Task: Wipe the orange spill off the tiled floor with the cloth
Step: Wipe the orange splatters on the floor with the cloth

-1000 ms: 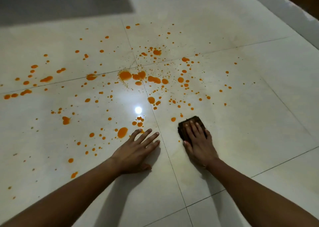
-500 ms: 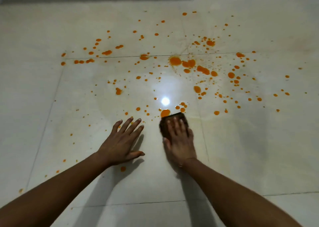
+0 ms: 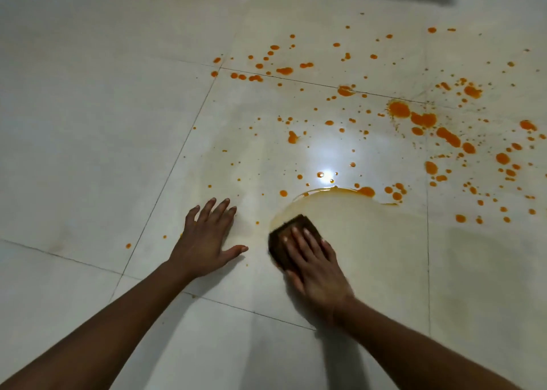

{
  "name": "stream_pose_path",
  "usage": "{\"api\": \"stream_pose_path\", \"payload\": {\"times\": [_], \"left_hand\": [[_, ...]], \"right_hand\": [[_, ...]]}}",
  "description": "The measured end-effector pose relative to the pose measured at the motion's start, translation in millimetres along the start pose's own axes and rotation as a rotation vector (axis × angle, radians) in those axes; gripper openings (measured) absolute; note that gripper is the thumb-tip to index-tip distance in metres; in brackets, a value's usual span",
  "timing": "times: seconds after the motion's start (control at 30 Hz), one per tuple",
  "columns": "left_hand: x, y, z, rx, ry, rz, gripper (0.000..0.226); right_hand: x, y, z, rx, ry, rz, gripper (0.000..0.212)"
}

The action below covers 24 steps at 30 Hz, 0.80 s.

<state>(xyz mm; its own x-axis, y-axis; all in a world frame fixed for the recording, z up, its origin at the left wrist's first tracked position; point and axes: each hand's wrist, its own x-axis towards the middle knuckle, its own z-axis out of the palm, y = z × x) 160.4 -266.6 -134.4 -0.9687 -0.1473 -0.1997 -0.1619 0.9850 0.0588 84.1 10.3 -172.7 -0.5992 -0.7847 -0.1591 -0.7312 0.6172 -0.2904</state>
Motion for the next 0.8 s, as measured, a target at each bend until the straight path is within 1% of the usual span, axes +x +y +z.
{"api": "stream_pose_path", "payload": {"times": [0.03, 0.07, 0.1, 0.17, 0.2, 0.23, 0.27, 0.33, 0.37, 0.4, 0.43, 0.47, 0.5, 0.53, 0.57, 0.6, 0.63, 0.7, 0.73, 0.77, 0.8], "left_hand": [[-5.0, -5.4, 0.7, -0.002, -0.016, -0.023, 0.089], [-11.8, -10.6, 1.9, -0.002, -0.025, -0.044, 0.088], [-15.1, -12.0, 3.4, -0.003, -0.024, -0.057, 0.088], [-29.8, -18.9, 8.5, -0.003, -0.019, -0.090, 0.086], [-35.7, -21.2, 11.0, 0.002, -0.002, -0.101, 0.084], [-42.8, -25.0, 14.2, 0.006, 0.023, -0.118, 0.082], [-48.6, -29.0, 15.2, 0.004, 0.038, -0.133, 0.080], [-62.8, -38.1, 17.6, -0.012, 0.053, -0.185, 0.077], [-69.4, -42.7, 18.1, -0.020, 0.050, -0.215, 0.078], [-77.7, -45.3, 19.5, -0.028, 0.036, -0.237, 0.079], [-84.6, -46.0, 21.8, -0.036, 0.018, -0.250, 0.081], [-90.0, -44.7, 24.0, -0.042, 0.004, -0.257, 0.082], [-94.4, -42.9, 26.9, -0.049, 0.002, -0.263, 0.082], [-96.6, -39.5, 29.8, -0.054, 0.003, -0.260, 0.080], [-98.7, -36.9, 32.8, -0.059, 0.015, -0.261, 0.079], [-98.4, -34.8, 34.4, -0.061, 0.031, -0.265, 0.077], [-96.9, -33.8, 34.3, -0.064, 0.045, -0.270, 0.075], [-96.5, -31.8, 34.9, -0.085, 0.062, -0.302, 0.071], [-97.9, -32.4, 34.1, -0.102, 0.060, -0.324, 0.070], [-101.4, -32.9, 32.6, -0.121, 0.050, -0.351, 0.070], [-105.0, -32.7, 33.3, -0.131, 0.034, -0.368, 0.070]], "right_hand": [[-24.1, 13.3, -7.4, -0.013, -0.018, -0.054, 0.068], [-35.2, 31.3, -14.8, -0.024, -0.009, -0.071, 0.068], [-34.3, 50.7, -19.3, -0.039, -0.002, -0.029, 0.067], [17.1, 51.8, -25.6, 0.010, 0.036, 0.140, 0.069], [50.5, 34.0, -24.7, 0.038, 0.048, 0.198, 0.070], [75.2, 5.8, -18.7, 0.049, 0.045, 0.191, 0.071], [83.8, -23.4, -9.4, 0.041, 0.036, 0.137, 0.071], [50.7, -54.3, 13.1, -0.020, -0.027, -0.078, 0.068], [17.2, -49.7, 15.5, -0.038, -0.041, -0.169, 0.068], [-15.2, -35.2, 5.9, -0.045, -0.081, -0.221, 0.069], [-32.3, -12.1, -2.5, -0.057, -0.056, -0.252, 0.069], [-31.8, 11.3, -7.8, -0.076, -0.030, -0.209, 0.070], [-13.3, 23.9, -14.4, -0.072, -0.023, -0.106, 0.070], [19.5, 24.4, -19.3, -0.040, 0.022, 0.023, 0.071], [58.0, 11.3, -17.3, -0.004, 0.055, 0.125, 0.071], [86.3, -13.0, -13.3, 0.012, 0.049, 0.156, 0.073], [98.9, -39.2, -5.0, 0.012, 0.037, 0.126, 0.073], [73.6, -69.7, 14.3, -0.044, -0.040, -0.077, 0.070], [44.7, -64.9, 16.0, -0.071, -0.061, -0.192, 0.069], [15.1, -48.9, 8.3, -0.085, -0.093, -0.261, 0.069], [-1.7, -26.1, 0.0, -0.094, -0.078, -0.299, 0.069]]}}
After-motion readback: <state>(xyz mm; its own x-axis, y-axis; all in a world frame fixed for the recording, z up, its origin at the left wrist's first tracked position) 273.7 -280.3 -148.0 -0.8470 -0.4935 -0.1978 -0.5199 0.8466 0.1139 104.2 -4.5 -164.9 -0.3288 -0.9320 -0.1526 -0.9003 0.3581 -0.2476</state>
